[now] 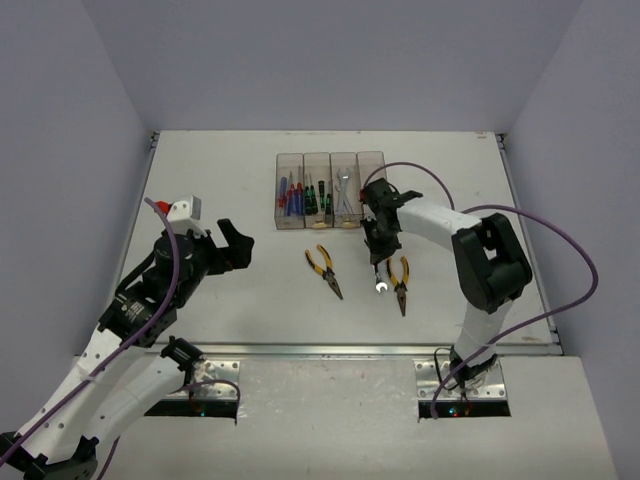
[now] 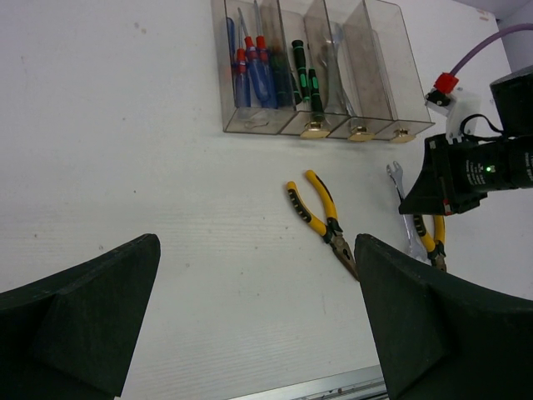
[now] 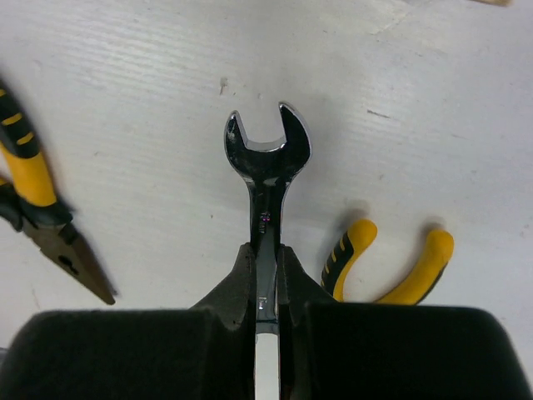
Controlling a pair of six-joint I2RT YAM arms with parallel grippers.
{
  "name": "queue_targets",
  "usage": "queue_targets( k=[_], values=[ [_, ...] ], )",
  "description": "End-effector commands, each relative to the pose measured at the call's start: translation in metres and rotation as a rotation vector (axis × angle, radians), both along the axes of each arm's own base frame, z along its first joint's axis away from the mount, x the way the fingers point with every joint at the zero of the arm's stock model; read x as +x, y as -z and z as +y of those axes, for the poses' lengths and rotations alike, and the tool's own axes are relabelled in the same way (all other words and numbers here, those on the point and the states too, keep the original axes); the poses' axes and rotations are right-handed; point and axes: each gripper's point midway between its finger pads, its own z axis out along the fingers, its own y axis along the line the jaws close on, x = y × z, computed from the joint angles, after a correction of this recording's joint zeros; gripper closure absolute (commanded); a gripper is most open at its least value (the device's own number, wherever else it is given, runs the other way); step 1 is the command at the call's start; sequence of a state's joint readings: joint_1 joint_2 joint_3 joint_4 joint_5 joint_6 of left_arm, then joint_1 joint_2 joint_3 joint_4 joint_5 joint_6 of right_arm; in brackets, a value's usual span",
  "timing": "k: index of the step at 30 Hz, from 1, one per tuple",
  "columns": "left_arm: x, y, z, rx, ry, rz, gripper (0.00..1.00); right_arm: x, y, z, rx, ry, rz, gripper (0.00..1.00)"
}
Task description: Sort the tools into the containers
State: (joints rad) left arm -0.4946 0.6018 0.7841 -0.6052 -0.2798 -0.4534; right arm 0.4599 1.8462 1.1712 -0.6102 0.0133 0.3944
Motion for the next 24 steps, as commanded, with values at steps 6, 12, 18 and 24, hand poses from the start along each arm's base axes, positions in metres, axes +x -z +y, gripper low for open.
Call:
queue_targets(
  k=[6, 12, 18, 24],
  values=[
    [0.005, -0.01, -0.001, -0.021, -0.006, -0.041, 0.0, 0.03, -0.063, 0.024, 0.145, 0.005, -0.182, 1.0],
    [0.006, -0.009, -0.002, -0.018, -0.002, -0.035, 0.0, 0.088, -0.115, 0.049, 0.195, -0.01, -0.329, 1.0],
    [0.005, -0.009, -0.001, -0.021, -0.003, -0.039, 0.0, 0.168, -0.133, 0.081, 0.184, -0.03, -0.377, 1.0],
    [0.004, -0.009, -0.003, -0.024, 0.008, -0.041, 0.0, 0.219, -0.107, 0.069, 0.118, 0.028, -0.384, 1.0]
  ],
)
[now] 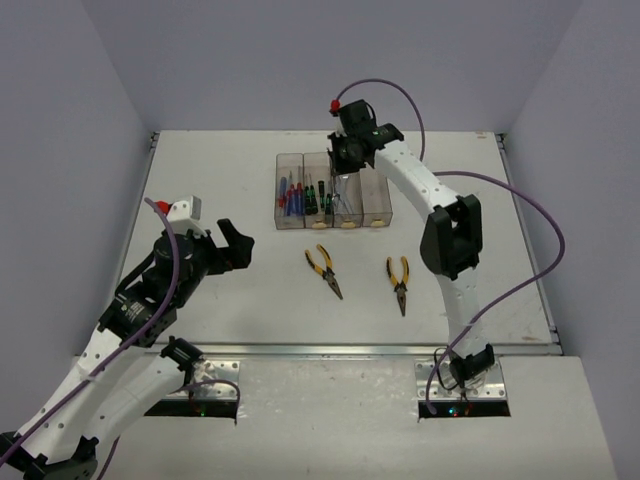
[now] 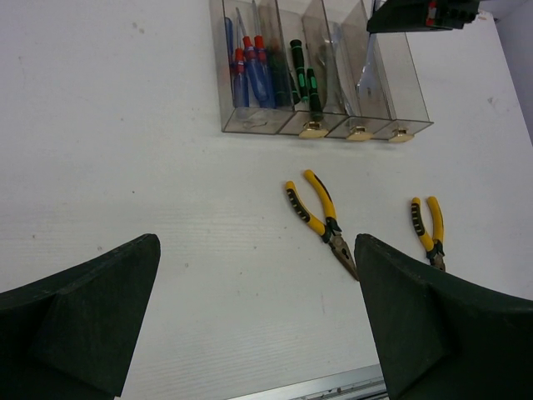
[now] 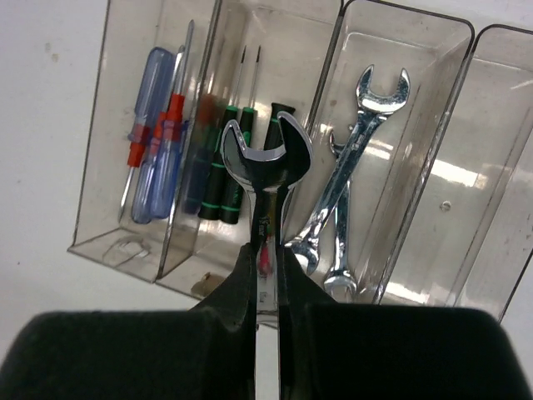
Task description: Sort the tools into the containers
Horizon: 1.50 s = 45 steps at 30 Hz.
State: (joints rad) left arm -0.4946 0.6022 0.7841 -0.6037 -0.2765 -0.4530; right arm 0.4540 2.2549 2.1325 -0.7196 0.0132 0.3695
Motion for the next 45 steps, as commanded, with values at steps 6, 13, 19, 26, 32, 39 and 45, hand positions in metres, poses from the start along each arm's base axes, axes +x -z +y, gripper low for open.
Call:
queue_targets(
  k=[6, 13, 19, 26, 32, 39, 45],
  values=[
    [0.004, -0.01, -0.004, -0.023, 0.014, -0.044, 0.0, 0.03, 0.014, -0.028, -0.047, 0.049, 0.001, 0.79],
    [0.004, -0.01, -0.004, -0.023, 0.014, -0.043, 0.0, -0.006, -0.015, -0.042, -0.059, 0.032, 0.02, 0.41],
    [0.004, -0.009, -0.003, -0.021, 0.011, -0.042, 0.0, -0.101, 0.0, -0.097, -0.174, 0.068, 0.122, 0.4],
    [0.005, -0.009, -0.005, -0.026, 0.02, -0.04, 0.0, -0.198, 0.055, -0.14, -0.202, 0.124, 0.225, 0.54],
    [0.005, -0.009, -0.006, -0.024, 0.024, -0.04, 0.0, -0.232, 0.102, -0.139, -0.183, 0.091, 0.343, 0.58],
    [0.005, -0.008, -0.005, -0.022, 0.017, -0.039, 0.0, -0.228, 0.114, -0.124, -0.145, 0.076, 0.359, 0.6],
    [0.005, -0.009, -0.005, -0.023, 0.019, -0.039, 0.0, -0.224, 0.137, -0.127, -0.211, 0.076, 0.39, 0.64]
  ],
)
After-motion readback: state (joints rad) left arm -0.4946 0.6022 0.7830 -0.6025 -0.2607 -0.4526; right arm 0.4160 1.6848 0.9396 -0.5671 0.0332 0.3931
